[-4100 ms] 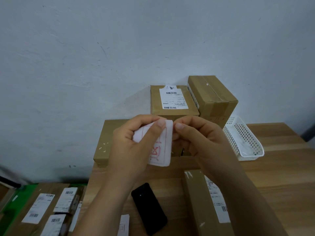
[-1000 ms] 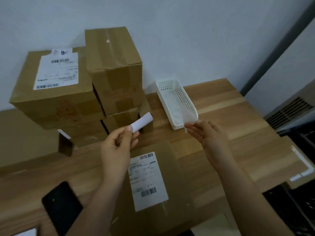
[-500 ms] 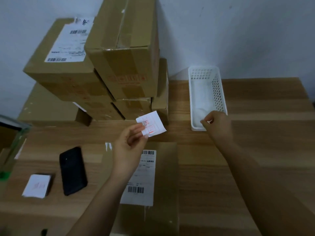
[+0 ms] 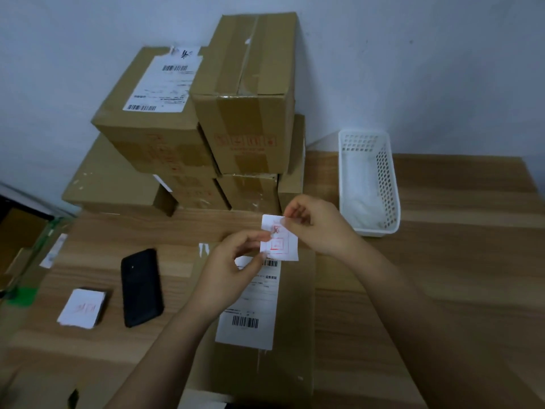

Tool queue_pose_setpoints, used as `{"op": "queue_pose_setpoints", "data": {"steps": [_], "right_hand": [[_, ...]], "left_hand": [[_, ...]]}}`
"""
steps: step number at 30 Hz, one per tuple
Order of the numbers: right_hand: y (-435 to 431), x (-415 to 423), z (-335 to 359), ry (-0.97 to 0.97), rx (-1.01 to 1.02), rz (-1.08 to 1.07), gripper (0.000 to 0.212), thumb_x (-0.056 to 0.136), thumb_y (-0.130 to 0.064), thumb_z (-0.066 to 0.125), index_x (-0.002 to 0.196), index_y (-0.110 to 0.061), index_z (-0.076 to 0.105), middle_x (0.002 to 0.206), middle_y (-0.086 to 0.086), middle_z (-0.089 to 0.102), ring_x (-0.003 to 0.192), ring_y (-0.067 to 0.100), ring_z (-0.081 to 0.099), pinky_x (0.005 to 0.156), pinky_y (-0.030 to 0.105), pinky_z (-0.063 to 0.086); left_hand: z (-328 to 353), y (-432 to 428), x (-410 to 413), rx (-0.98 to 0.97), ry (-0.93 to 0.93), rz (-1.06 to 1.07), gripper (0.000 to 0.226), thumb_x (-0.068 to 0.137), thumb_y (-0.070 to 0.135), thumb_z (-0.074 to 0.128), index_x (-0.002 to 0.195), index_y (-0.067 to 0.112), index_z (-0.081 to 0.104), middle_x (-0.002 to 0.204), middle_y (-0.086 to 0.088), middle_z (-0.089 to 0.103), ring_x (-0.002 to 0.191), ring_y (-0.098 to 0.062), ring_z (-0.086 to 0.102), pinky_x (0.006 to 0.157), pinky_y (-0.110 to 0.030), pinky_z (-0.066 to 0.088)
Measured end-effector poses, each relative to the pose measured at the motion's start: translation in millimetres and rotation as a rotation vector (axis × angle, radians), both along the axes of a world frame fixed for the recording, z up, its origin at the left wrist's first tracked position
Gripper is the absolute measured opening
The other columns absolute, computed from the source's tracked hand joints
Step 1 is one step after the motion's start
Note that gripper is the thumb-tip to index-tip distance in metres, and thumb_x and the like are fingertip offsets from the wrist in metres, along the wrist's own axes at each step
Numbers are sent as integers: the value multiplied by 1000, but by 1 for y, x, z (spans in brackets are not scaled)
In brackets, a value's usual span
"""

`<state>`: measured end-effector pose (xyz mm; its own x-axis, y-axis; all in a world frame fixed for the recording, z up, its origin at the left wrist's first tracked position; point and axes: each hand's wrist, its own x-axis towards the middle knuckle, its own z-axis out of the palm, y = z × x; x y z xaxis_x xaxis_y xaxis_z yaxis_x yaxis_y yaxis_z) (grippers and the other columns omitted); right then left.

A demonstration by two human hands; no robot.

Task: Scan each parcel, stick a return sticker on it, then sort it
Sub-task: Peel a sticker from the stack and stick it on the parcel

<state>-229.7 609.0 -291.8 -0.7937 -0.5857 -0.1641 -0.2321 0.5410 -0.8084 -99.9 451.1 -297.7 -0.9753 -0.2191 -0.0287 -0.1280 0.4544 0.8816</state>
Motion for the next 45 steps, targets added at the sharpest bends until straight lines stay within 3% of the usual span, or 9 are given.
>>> {"op": "queue_pose_setpoints", "data": {"steps": [3,6,12,17,23,30,36,40,45], "right_hand": [[-2,14,1,5,-31,-27,7,90,-22,65,90,-27,60,88,-12,63,81,2,59,65,14,43],[-4,29,6,26,-75,-125,9,91,-19,64,85,-25,60,84,-7,65,77,7,62,62,23,50],[-18,77,31,127,29,44,4,91,-25,63,93,-22,63,84,-14,60,79,-7,53,67,10,41],[-39,125,39,254,110,131,4,92,-30,61,96,-27,61,93,-18,57,92,0,48,81,17,37],[-45,184,20,67,-6,-317,41,88,-37,66,126,-31,50,115,-14,53,98,4,55,71,16,48],[-56,231,-17,-136,-110,-525,17,93,-34,60,86,-20,65,89,-14,68,84,14,64,66,22,47],[-65,242,-37,42,69,-436,18,97,-28,55,81,-18,53,87,-10,53,74,3,53,60,7,40],[-68,253,-64,203,178,-352,15,98,-30,50,85,-24,47,92,-4,49,85,15,52,73,33,48],[-71,267,-81,373,270,-276,26,95,-40,37,83,-19,47,86,-5,45,77,15,41,72,31,31]], "left_hand": [[2,-9,10,30,-7,-26,38,87,7,68,118,30,62,120,12,63,109,-1,61,93,-21,51],[7,-21,25,-46,5,-18,51,86,6,68,116,45,54,121,24,54,114,10,53,93,-10,44],[34,-45,52,-354,76,-98,29,90,45,58,117,40,49,114,22,46,105,6,44,84,-17,37],[33,-70,68,-562,184,-304,15,92,44,50,85,32,55,85,19,55,86,-3,48,79,-31,39],[17,-82,105,1,31,-34,9,92,30,62,82,27,62,81,10,62,82,-6,59,70,-22,46],[-8,-76,136,362,-121,210,9,88,25,69,90,16,69,84,-2,71,75,-9,63,55,-12,46],[-38,-81,159,100,-111,200,6,87,28,69,83,23,69,75,10,69,73,-2,63,67,-24,50],[-58,-84,179,-181,-8,113,13,92,33,63,82,25,63,80,14,61,80,-3,56,69,-31,48],[-77,-85,196,-268,-29,134,16,92,33,60,78,24,57,79,14,53,79,-9,50,71,-35,44]]}}
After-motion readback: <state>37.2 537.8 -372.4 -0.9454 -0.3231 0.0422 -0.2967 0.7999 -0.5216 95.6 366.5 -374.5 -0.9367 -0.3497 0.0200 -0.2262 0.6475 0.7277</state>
